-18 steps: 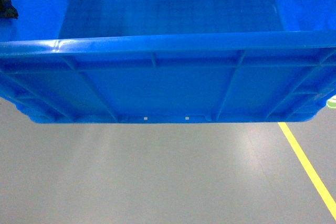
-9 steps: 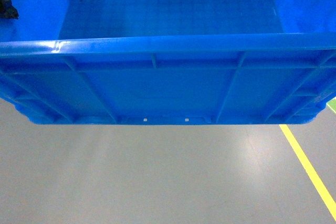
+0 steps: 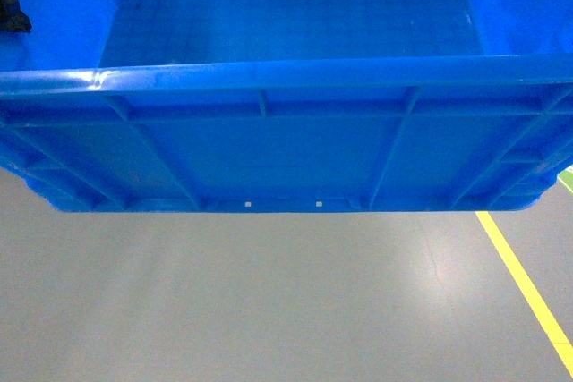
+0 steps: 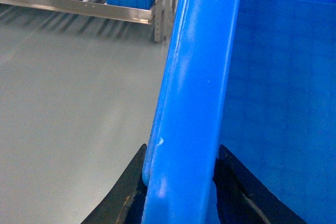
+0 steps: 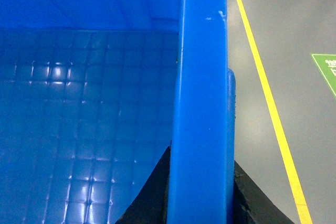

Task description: Place box next to blue box on left shelf

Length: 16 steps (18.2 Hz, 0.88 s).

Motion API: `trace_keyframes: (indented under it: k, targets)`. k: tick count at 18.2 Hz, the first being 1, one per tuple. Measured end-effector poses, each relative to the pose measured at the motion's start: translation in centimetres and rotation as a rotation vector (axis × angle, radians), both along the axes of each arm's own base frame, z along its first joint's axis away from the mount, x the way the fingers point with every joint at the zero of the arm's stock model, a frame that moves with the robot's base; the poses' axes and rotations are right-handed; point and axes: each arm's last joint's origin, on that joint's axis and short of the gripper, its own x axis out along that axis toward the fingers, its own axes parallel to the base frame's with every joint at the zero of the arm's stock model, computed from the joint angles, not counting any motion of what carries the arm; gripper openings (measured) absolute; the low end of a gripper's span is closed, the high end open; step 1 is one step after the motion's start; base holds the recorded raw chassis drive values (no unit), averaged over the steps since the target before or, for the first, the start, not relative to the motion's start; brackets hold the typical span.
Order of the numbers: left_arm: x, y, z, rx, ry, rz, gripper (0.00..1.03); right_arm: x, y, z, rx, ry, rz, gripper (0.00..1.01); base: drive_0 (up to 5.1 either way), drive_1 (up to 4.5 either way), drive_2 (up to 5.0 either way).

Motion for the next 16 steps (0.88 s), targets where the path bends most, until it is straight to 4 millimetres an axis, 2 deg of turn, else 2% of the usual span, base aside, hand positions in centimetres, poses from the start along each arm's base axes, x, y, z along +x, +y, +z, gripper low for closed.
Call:
trace_keyframes:
  k: [16]
  targets:
    - [0.00, 0.00, -0.01, 0.000, 0.000, 0.000, 0.32, -0.02, -0.02, 0.02, 0.000, -0.001, -0.001, 0.18, 0.0, 4.21, -4.1]
